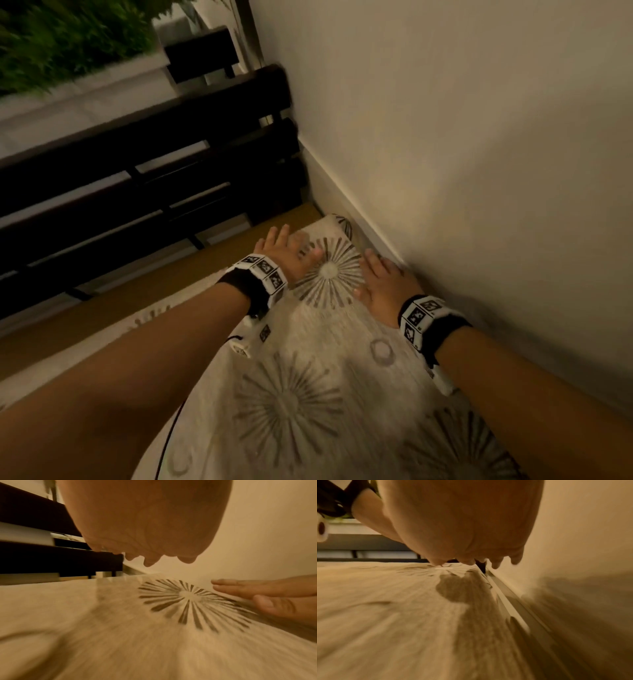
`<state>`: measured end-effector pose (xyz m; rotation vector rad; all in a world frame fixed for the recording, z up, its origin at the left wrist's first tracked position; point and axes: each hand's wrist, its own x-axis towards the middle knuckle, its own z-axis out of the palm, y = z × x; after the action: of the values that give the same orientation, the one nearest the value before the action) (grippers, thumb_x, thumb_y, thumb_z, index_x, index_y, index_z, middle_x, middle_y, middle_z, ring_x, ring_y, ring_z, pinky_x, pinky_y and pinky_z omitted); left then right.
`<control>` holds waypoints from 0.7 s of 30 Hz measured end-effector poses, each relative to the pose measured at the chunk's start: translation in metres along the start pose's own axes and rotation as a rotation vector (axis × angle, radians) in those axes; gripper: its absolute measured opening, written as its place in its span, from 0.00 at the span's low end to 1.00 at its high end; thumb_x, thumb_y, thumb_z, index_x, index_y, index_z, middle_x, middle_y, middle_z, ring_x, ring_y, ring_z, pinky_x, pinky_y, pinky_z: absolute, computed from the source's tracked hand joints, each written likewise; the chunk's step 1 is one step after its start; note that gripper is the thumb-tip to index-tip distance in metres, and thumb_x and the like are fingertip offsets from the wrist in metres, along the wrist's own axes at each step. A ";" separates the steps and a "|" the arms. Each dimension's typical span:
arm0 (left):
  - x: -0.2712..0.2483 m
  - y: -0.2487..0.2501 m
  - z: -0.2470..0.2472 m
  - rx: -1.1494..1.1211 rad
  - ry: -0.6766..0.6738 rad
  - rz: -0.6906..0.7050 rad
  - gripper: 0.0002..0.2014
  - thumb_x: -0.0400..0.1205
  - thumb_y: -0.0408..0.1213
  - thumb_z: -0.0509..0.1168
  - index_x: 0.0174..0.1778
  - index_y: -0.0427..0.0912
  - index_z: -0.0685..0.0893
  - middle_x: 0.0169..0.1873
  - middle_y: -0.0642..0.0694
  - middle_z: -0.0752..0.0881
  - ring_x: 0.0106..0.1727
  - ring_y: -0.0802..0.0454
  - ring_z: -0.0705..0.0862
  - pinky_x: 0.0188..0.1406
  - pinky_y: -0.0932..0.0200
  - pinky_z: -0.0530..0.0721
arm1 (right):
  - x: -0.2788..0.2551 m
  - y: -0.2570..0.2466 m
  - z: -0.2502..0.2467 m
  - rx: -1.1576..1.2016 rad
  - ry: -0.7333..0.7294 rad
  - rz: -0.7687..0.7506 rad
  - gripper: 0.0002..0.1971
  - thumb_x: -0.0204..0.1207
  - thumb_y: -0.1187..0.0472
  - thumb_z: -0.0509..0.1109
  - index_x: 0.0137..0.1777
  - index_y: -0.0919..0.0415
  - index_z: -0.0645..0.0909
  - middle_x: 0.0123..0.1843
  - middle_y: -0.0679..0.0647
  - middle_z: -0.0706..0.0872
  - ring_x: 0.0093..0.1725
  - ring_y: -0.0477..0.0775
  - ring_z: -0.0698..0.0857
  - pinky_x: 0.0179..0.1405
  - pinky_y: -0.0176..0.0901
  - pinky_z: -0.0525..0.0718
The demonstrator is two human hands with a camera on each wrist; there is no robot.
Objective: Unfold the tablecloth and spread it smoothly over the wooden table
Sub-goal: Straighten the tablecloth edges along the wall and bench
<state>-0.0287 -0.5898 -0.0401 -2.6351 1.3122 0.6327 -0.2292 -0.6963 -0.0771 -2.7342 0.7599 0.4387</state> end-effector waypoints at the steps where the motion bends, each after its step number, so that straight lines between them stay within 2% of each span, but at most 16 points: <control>1: -0.018 -0.014 0.005 0.000 -0.012 -0.033 0.38 0.80 0.70 0.37 0.85 0.55 0.46 0.85 0.46 0.42 0.85 0.42 0.41 0.82 0.40 0.43 | -0.009 -0.007 0.000 -0.059 0.025 -0.036 0.33 0.84 0.40 0.43 0.85 0.53 0.45 0.87 0.52 0.42 0.85 0.57 0.47 0.82 0.64 0.45; 2: -0.036 -0.028 0.012 0.003 -0.020 -0.070 0.38 0.80 0.70 0.37 0.85 0.56 0.45 0.85 0.46 0.42 0.85 0.42 0.41 0.82 0.39 0.43 | -0.019 -0.014 0.000 -0.114 0.030 -0.088 0.33 0.83 0.39 0.41 0.85 0.52 0.46 0.87 0.52 0.42 0.85 0.57 0.45 0.80 0.65 0.40; 4: -0.075 -0.053 0.027 0.019 -0.014 -0.130 0.40 0.79 0.72 0.36 0.85 0.56 0.44 0.85 0.45 0.42 0.85 0.40 0.41 0.82 0.38 0.45 | -0.039 -0.033 0.001 -0.164 0.014 -0.178 0.37 0.77 0.36 0.34 0.85 0.50 0.49 0.87 0.53 0.44 0.85 0.56 0.45 0.79 0.66 0.39; 8: -0.164 -0.090 0.063 0.000 -0.009 -0.194 0.40 0.79 0.71 0.38 0.85 0.54 0.44 0.85 0.43 0.40 0.85 0.39 0.40 0.82 0.38 0.45 | -0.074 -0.084 0.013 -0.085 -0.106 -0.157 0.31 0.84 0.39 0.44 0.85 0.48 0.47 0.87 0.53 0.39 0.85 0.56 0.42 0.82 0.63 0.40; 11: -0.233 -0.101 0.100 -0.065 -0.016 -0.229 0.39 0.80 0.70 0.40 0.85 0.57 0.43 0.85 0.43 0.39 0.85 0.38 0.39 0.82 0.36 0.45 | -0.109 -0.131 0.031 0.007 -0.133 -0.163 0.31 0.84 0.39 0.43 0.85 0.46 0.45 0.87 0.51 0.37 0.85 0.55 0.40 0.82 0.61 0.39; 14: -0.287 -0.103 0.137 -0.111 -0.039 -0.258 0.38 0.79 0.71 0.41 0.84 0.60 0.43 0.85 0.45 0.38 0.85 0.38 0.38 0.80 0.32 0.47 | -0.153 -0.183 0.057 0.065 -0.163 -0.235 0.31 0.84 0.39 0.43 0.84 0.45 0.45 0.87 0.50 0.37 0.85 0.55 0.39 0.81 0.61 0.37; 17: -0.314 -0.100 0.165 -0.182 -0.140 -0.280 0.38 0.79 0.70 0.42 0.83 0.62 0.39 0.84 0.47 0.33 0.84 0.39 0.35 0.78 0.28 0.46 | -0.195 -0.224 0.089 0.071 -0.204 -0.287 0.30 0.83 0.38 0.45 0.84 0.42 0.45 0.87 0.48 0.37 0.85 0.54 0.37 0.80 0.65 0.36; 19: -0.320 -0.097 0.178 -0.173 -0.192 -0.292 0.38 0.79 0.72 0.40 0.81 0.64 0.33 0.82 0.49 0.28 0.83 0.39 0.32 0.77 0.26 0.43 | -0.211 -0.230 0.112 0.022 -0.235 -0.287 0.31 0.82 0.37 0.46 0.83 0.41 0.43 0.86 0.47 0.35 0.85 0.54 0.36 0.78 0.68 0.37; 21: -0.323 -0.096 0.182 -0.173 -0.183 -0.302 0.39 0.77 0.74 0.38 0.80 0.65 0.31 0.82 0.50 0.27 0.83 0.39 0.31 0.76 0.25 0.40 | -0.220 -0.219 0.126 -0.048 -0.235 -0.257 0.34 0.82 0.36 0.47 0.84 0.41 0.40 0.86 0.47 0.34 0.85 0.55 0.36 0.78 0.70 0.38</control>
<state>-0.1816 -0.2403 -0.0749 -2.7493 0.8220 0.9472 -0.3188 -0.3729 -0.0759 -2.7087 0.3374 0.7095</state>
